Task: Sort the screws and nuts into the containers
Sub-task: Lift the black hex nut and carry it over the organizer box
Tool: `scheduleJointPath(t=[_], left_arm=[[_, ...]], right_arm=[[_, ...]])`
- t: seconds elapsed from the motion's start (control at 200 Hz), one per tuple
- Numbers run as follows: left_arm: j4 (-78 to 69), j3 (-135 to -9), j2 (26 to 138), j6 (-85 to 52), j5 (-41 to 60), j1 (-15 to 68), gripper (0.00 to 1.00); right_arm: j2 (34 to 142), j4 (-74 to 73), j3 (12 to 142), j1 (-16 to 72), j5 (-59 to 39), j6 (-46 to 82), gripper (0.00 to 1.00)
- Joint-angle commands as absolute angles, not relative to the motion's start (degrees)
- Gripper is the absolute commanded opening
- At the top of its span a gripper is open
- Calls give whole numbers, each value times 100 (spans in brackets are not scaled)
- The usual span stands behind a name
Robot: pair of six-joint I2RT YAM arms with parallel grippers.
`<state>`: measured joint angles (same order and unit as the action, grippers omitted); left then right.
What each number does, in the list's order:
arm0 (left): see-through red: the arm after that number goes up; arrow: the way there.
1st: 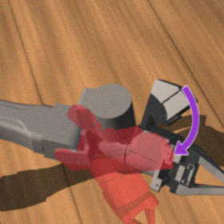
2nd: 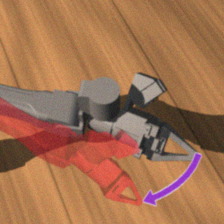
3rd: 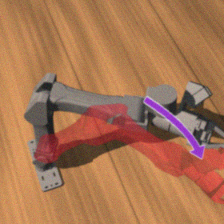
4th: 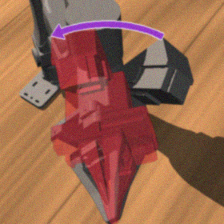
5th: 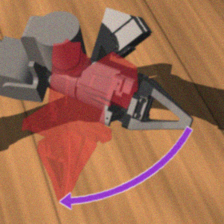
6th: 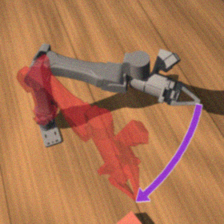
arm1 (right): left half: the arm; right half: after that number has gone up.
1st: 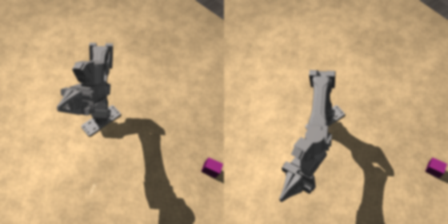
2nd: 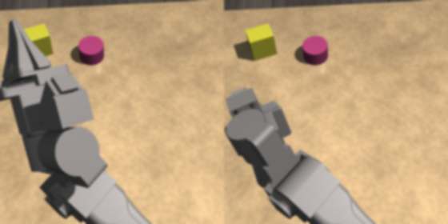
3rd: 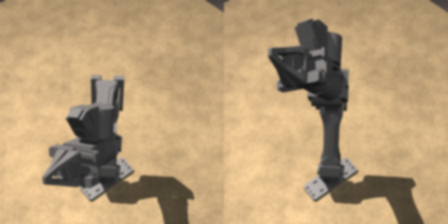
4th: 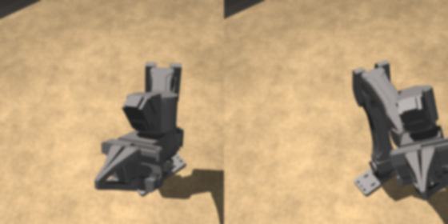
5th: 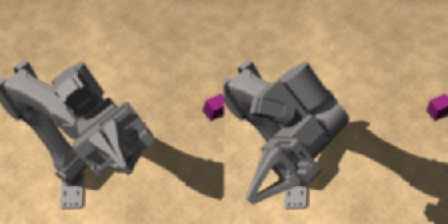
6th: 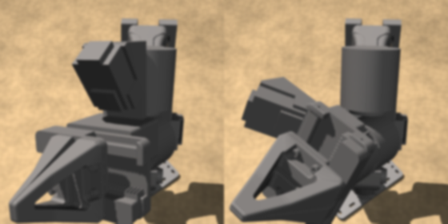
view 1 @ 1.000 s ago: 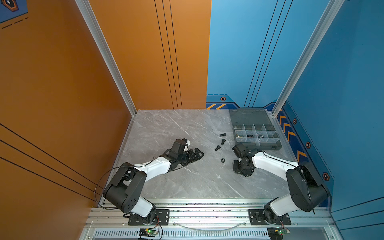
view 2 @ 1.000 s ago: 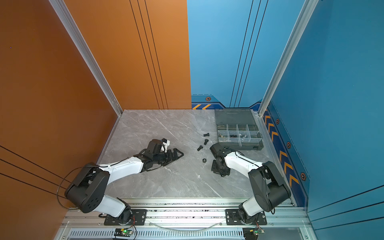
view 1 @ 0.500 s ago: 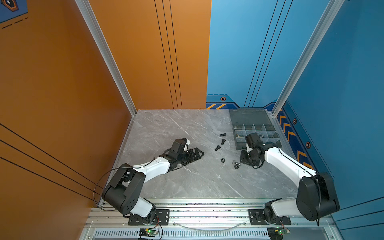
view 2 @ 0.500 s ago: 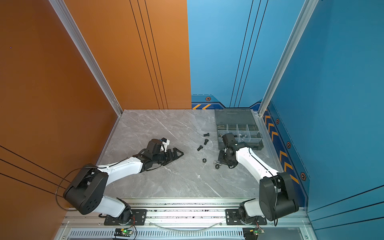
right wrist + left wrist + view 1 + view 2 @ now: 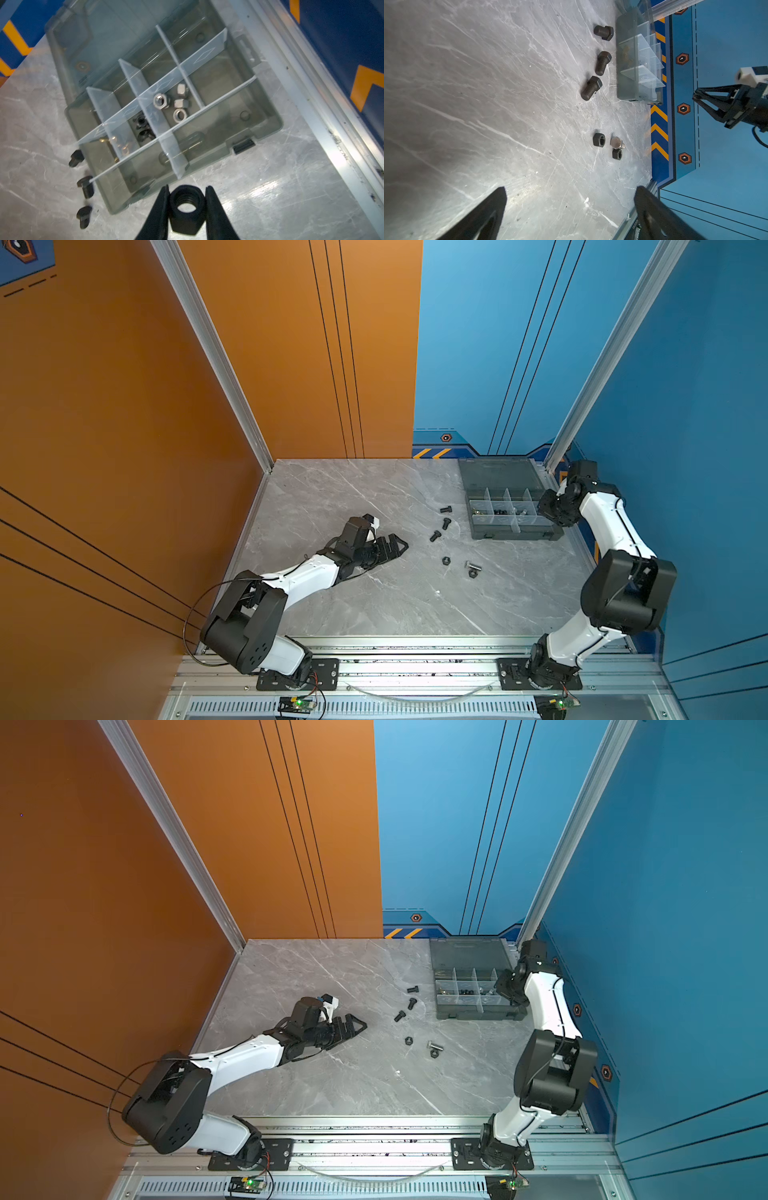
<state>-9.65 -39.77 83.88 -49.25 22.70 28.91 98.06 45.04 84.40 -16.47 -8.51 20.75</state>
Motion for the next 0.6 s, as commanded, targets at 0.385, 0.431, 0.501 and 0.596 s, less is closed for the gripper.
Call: scheduleJointPath(t=[0.385, 0.431, 0.501, 0.596], left_arm=[[-990, -4112, 8528, -4992, 2219, 3015, 98], [-986, -4130, 8551, -4994, 2216, 3024, 98], [-987, -4155, 8600, -4991, 2226, 3032, 98], [-995, -4192, 8669, -4996, 2250, 3028, 98]], right_arm=[[12309, 4594, 10736, -2257, -1219, 2074, 0], [12466, 4594, 10875, -2285, -1320, 2112, 0], [12630, 4615, 11052, -2296, -1374, 2130, 0], [12753, 4631, 11175, -2253, -1343, 2106, 0]])
